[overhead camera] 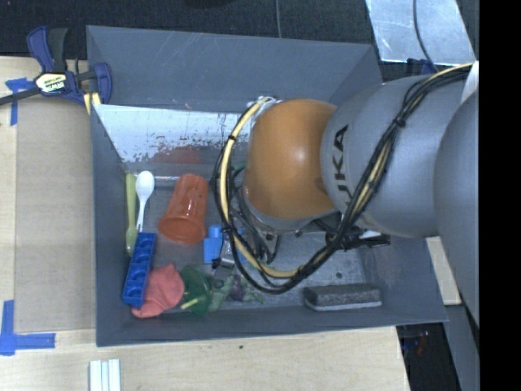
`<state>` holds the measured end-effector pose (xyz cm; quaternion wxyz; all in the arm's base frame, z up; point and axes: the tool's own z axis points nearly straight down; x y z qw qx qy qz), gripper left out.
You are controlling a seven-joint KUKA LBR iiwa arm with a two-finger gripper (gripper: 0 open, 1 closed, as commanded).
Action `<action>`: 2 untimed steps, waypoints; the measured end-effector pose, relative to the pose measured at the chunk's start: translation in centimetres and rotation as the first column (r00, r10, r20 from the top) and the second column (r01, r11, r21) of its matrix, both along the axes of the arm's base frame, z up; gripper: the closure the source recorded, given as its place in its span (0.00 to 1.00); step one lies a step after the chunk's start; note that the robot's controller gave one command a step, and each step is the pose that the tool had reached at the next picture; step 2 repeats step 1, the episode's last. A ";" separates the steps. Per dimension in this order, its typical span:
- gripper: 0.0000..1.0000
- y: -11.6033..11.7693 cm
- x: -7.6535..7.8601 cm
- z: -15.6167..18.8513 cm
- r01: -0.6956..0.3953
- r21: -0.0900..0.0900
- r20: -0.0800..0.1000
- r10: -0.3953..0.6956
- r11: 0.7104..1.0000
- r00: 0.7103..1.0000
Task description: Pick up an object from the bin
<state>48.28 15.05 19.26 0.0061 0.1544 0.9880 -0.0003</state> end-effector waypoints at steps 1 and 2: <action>1.00 0.0 0.0 3.0 -0.001 0.000 0.000 0.001 1.000 1.000; 1.00 0.0 0.0 3.0 -0.001 0.000 0.000 0.001 1.000 1.000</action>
Offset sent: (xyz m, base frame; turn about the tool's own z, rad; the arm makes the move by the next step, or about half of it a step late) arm 0.0000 -0.0004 0.0561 -0.0007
